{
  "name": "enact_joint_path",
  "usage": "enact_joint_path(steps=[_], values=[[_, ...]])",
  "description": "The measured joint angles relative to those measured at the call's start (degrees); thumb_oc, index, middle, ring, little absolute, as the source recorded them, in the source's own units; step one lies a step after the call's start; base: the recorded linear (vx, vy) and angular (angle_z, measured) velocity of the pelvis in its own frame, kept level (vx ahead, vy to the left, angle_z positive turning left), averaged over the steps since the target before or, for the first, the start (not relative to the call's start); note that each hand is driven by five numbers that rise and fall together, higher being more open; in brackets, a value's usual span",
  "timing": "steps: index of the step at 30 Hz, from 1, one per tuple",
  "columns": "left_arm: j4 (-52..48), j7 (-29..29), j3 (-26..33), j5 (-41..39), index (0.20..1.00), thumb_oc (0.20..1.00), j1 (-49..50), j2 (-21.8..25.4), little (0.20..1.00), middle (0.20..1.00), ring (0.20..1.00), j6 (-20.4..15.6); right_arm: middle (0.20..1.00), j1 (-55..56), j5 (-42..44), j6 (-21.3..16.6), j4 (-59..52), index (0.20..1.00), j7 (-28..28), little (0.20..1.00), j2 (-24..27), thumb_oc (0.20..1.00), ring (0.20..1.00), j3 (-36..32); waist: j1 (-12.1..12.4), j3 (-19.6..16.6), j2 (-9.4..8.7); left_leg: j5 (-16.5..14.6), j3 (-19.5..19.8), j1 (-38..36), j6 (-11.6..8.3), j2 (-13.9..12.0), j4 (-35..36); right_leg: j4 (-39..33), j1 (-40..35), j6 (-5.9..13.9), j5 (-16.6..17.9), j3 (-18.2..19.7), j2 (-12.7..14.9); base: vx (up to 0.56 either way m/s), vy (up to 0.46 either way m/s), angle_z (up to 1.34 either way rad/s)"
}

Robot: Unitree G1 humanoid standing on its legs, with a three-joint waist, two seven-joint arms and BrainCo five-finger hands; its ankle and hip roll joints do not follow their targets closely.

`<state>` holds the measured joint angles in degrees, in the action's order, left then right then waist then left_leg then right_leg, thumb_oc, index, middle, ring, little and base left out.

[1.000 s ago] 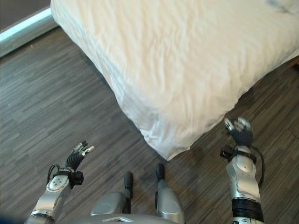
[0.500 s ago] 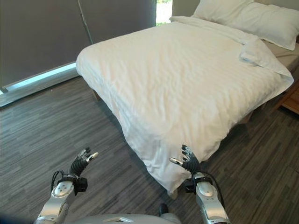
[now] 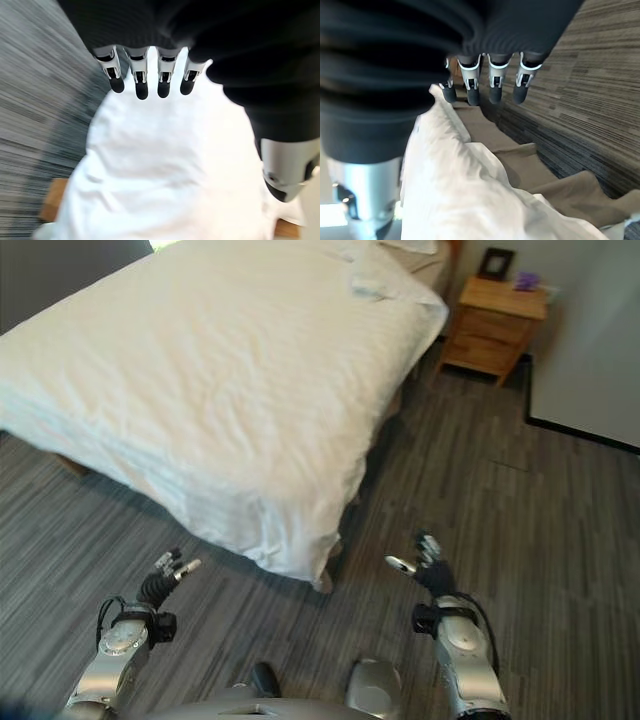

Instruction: Making the bed.

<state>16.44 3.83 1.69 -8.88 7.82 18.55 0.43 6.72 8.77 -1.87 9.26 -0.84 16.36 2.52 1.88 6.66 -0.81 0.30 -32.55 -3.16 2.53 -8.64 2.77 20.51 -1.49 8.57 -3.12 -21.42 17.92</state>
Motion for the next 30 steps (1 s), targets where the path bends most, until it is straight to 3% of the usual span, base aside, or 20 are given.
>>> enact_joint_path(steps=[2, 3, 4, 5, 6, 7, 8, 11, 12, 13, 14, 15, 18, 19, 21, 22, 23, 26, 27, 30], values=[[2.22, 0.20, -0.05, 0.00, 1.000, 1.000, -0.64, -1.26, 1.000, 1.000, 1.000, 0.15, 1.000, -2.45, 0.11, 0.31, -0.57, 1.000, -0.83, 1.000, 0.28, 1.000, 1.000, 0.44, 0.71, 0.47, 0.27, 3.12, 0.85, 0.16, -0.38, -2.49, -2.69, -6.43, -1.73, -1.94, -0.37, -2.42, -2.91, -0.21, -0.251, -0.84], [2.55, 0.10, 0.46, 0.01, 1.000, 1.000, 0.76, -2.09, 1.000, 1.000, 1.000, 0.21, 1.000, -3.12, 0.12, 0.07, -0.74, 1.000, -1.21, 1.000, -0.29, 1.000, 1.000, 0.55, 1.28, 0.12, -0.61, 3.09, 0.68, 2.21, -0.42, -4.35, -7.25, -9.40, -1.84, -3.44, 0.99, -0.66, -4.39, -0.23, -0.353, -1.33], [2.52, 0.01, 0.46, 0.01, 1.000, 1.000, 1.78, -2.30, 1.000, 1.000, 1.000, 0.12, 1.000, -2.71, 0.12, -0.19, -2.19, 1.000, -1.28, 1.000, 0.23, 1.000, 1.000, 0.52, 1.59, -1.50, -1.21, 1.75, 2.54, 4.45, -3.22, -3.22, -6.92, -12.59, -1.62, -3.76, 1.21, -0.24, -4.62, -0.18, -0.423, -1.07], [2.43, -0.01, 1.10, 0.01, 1.000, 1.000, 2.52, -3.40, 1.000, 1.000, 1.000, 0.09, 1.000, -1.94, 0.10, -0.49, -3.82, 1.000, -1.29, 1.000, 2.71, 1.000, 1.000, 0.52, 1.39, -2.58, -0.33, 2.20, 2.81, 4.42, -4.43, -1.56, -2.47, -16.10, -1.55, -3.89, 1.56, 1.09, -6.14, -0.14, -0.413, -0.88], [1.91, 0.06, 1.84, 0.01, 1.000, 1.000, 2.83, -4.34, 1.000, 1.000, 1.000, -0.04, 1.000, -1.52, 0.10, -0.80, -4.55, 1.000, -1.25, 1.000, 4.89, 1.000, 1.000, 0.52, 1.61, -2.61, 1.15, 6.58, 2.39, 4.32, -3.75, -1.84, -1.54, -18.39, -1.76, -3.76, 1.67, 2.32, -8.11, -0.17, -0.445, -0.72], [2.48, 0.16, 3.14, 0.02, 1.000, 1.000, 3.12, -4.63, 1.000, 1.000, 1.000, -0.29, 1.000, -0.13, 0.06, -1.06, -3.65, 1.000, -1.03, 1.000, 6.43, 1.000, 1.000, -0.03, 0.81, -3.27, 1.34, 5.10, 0.71, 4.57, -4.48, -2.98, -1.69, -23.04, -3.99, -3.42, 1.09, 3.20, -10.34, -0.20, -0.375, -0.28], [3.15, 0.33, 3.92, 0.00, 1.000, 1.000, 2.05, -4.55, 1.000, 1.000, 1.000, -0.27, 1.000, 1.99, 0.04, -0.69, -3.33, 1.000, -1.03, 1.000, 7.14, 1.000, 1.000, -0.36, 0.18, -2.64, -0.10, 6.94, 2.53, 6.16, -3.03, -3.68, -3.43, -24.70, -4.48, -3.55, 0.73, 2.90, -10.95, -0.28, -0.318, -0.02], [4.63, 0.34, 4.44, 0.01, 1.000, 1.000, 1.80, -4.28, 1.000, 1.000, 1.000, -0.10, 1.000, 5.09, 0.01, -0.50, -3.27, 1.000, 0.18, 1.000, 7.63, 1.000, 1.000, -1.02, -0.17, -1.26, -1.81, 12.13, 7.04, 8.63, -4.89, -7.85, -4.96, -26.12, -4.11, -6.82, 1.58, 3.13, -14.90, -0.24, -0.225, -0.03], [4.52, 0.30, 4.06, -0.06, 1.000, 1.000, 2.52, -4.51, 1.000, 1.000, 1.000, 0.00, 1.000, 4.94, -0.08, -0.50, -2.54, 1.000, 0.34, 1.000, 7.58, 1.000, 1.000, -1.59, 0.11, -0.33, -2.28, 13.32, 13.15, 8.66, -5.37, -8.26, -6.57, -24.86, -3.41, -8.77, 1.01, 3.82, -15.58, -0.27, -0.376, -1.00], [3.33, 0.32, 2.18, -0.38, 1.000, 1.000, 4.58, -5.27, 1.000, 1.000, 1.000, 0.07, 1.000, 1.74, -1.21, -0.03, 0.26, 1.000, 0.48, 1.000, 8.27, 1.000, 1.000, -1.61, 2.95, 1.48, -4.67, 7.36, 48.25, 9.65, -11.69, 1.25, -15.00, -18.73, 0.00, -10.42, -0.86, 10.64, -13.46, -0.10, -0.221, -1.48], [2.55, 0.12, 1.78, -1.37, 1.000, 1.000, 5.63, -6.07, 1.000, 1.000, 1.000, 0.05, 1.000, 0.50, -1.17, -0.01, 0.24, 1.000, 0.69, 1.000, 8.18, 1.000, 1.000, -2.00, 3.89, 2.10, -5.99, 4.64, 52.07, 9.13, -13.63, 6.21, -17.09, -18.64, 1.06, -10.48, -0.26, 13.07, -12.65, -0.07, -0.168, -1.80], [2.29, 0.08, 1.82, -1.94, 1.000, 1.000, 6.57, -7.23, 1.000, 1.000, 1.000, 0.07, 1.000, -1.46, -0.88, -0.21, -0.18, 1.000, 0.68, 1.000, 7.48, 1.000, 1.000, -3.04, 3.53, 2.20, -5.13, 1.50, 51.85, 8.64, -12.94, 10.28, -17.96, -21.02, 0.32, -9.98, 1.54, 15.44, -12.38, -0.01, -0.047, -1.12], [2.10, -0.27, 2.00, -2.19, 1.000, 1.000, 5.08, -7.70, 1.000, 1.000, 1.000, 0.00, 1.000, 0.08, 0.67, -0.27, -0.49, 1.000, 0.76, 1.000, 6.53, 1.000, 1.000, -3.54, 2.41, 1.94, -2.74, -1.32, 45.01, 8.39, -8.49, 13.18, -17.84, -24.71, -1.20, -10.27, 2.51, 15.48, -15.19, 0.04, -0.013, -0.39], [1.07, -0.34, 2.41, -2.19, 1.000, 1.000, 4.68, -7.19, 1.000, 1.000, 1.000, -0.20, 1.000, 1.75, 0.69, -0.04, -0.51, 1.000, 1.09, 1.000, 5.65, 1.000, 1.000, -3.36, 2.70, 1.88, -2.71, -3.28, 42.26, 8.01, -5.01, 13.69, -16.54, -24.38, -1.03, -10.30, 2.49, 15.80, -15.95, 0.04, 0.035, -0.18], [-0.53, -0.57, 2.70, -2.18, 1.000, 1.000, 3.77, -6.57, 1.000, 1.000, 1.000, -0.24, 1.000, 5.91, 0.68, 0.33, -1.11, 1.000, 1.31, 1.000, 4.26, 1.000, 1.000, -3.20, 0.62, 1.31, -2.06, -3.11, 39.17, 5.35, -2.78, 12.56, -9.69, -24.48, -1.30, -10.20, 2.67, 14.68, -17.49, -0.01, 0.090, 0.09], [-1.15, -0.55, 2.06, -2.17, 1.000, 1.000, 3.32, -6.34, 1.000, 1.000, 1.000, -0.18, 1.000, 6.56, 0.69, 0.48, -1.22, 1.000, 1.18, 1.000, 3.87, 1.000, 1.000, -3.21, -0.13, 0.75, -0.62, -2.50, 40.03, 3.57, -1.92, 11.30, -6.14, -24.38, -1.18, -9.86, 3.01, 14.56, -18.71, -0.04, 0.116, 0.19], [-1.53, -0.63, 1.07, -2.15, 1.000, 1.000, 3.28, -5.94, 1.000, 1.000, 1.000, -0.23, 1.000, 6.78, 0.71, 0.49, -1.29, 1.000, 1.14, 1.000, 3.75, 1.000, 1.000, -3.22, -0.47, 0.29, 0.56, -2.33, 40.97, 2.00, -1.59, 10.04, -2.87, -24.30, -0.86, -9.89, 3.00, 14.50, -19.79, -0.02, 0.092, -0.06], [-1.72, -0.72, -0.85, -2.02, 1.000, 1.000, 2.52, -5.60, 1.000, 1.000, 1.000, -0.14, 1.000, 6.13, 0.69, 0.58, -1.33, 1.000, 1.09, 1.000, 2.67, 1.000, 1.000, -2.82, -0.46, 0.12, 0.66, -0.07, 39.72, -0.40, -0.77, 10.44, 1.11, -24.73, -1.20, -9.24, 3.63, 15.43, -19.13, -0.04, 0.085, -0.13], [-2.43, -0.97, -1.04, -1.52, 1.000, 1.000, 5.45, -4.72, 1.000, 1.000, 1.000, -0.16, 1.000, 5.91, 0.72, 0.64, -1.60, 1.000, 1.29, 1.000, 0.46, 1.000, 1.000, -2.05, -0.21, -2.68, 1.29, -0.16, 39.47, -2.85, -0.66, 11.83, 2.44, -24.41, -2.81, -7.64, 2.74, 15.87, -17.55, -0.02, 0.086, -0.12], [-2.86, -2.61, -0.96, 1.36, 1.000, 1.000, 5.84, -2.52, 1.000, 1.000, 1.000, -0.11, 1.000, 7.38, 1.40, 1.68, -1.54, 1.000, 3.34, 1.000, 1.72, 1.000, 1.000, -3.06, -0.10, -2.80, 1.34, -0.98, 37.65, -2.88, -1.45, 11.48, 2.91, -24.30, -3.13, -8.17, 3.12, 15.73, -17.52, -0.04, 0.121, -0.05]])
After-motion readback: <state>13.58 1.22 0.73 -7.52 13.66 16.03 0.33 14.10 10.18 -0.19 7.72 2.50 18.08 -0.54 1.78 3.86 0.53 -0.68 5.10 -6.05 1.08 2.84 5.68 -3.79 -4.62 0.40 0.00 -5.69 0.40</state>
